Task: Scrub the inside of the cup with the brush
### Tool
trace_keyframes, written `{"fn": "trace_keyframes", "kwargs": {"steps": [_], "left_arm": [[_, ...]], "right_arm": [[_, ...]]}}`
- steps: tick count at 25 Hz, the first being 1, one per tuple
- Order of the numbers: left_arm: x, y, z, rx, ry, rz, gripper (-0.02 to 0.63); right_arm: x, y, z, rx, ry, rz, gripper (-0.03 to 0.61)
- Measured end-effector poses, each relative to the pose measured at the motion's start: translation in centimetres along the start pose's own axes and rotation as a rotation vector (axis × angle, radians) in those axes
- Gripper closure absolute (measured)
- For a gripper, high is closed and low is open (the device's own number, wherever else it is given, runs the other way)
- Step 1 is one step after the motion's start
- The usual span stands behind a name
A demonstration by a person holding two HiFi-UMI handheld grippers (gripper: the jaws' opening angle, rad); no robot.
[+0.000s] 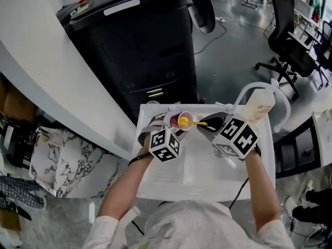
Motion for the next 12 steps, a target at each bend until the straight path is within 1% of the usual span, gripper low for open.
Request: {"fn": "trace_keyframes", "kwargs": {"steps": [12], "left_arm": [[0.2, 0.3, -0.3, 0.013, -0.017, 0.001, 0.331]], "right_arm": [[1.1, 0.8, -0.5, 0.022, -0.019, -0.009, 0.545]]}}
Point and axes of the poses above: the fingertips, and each gripper's own axes: y backward along the fingers, x to its right, z out of its underside, the point moved 5 cm from there along y, backward along the fingers
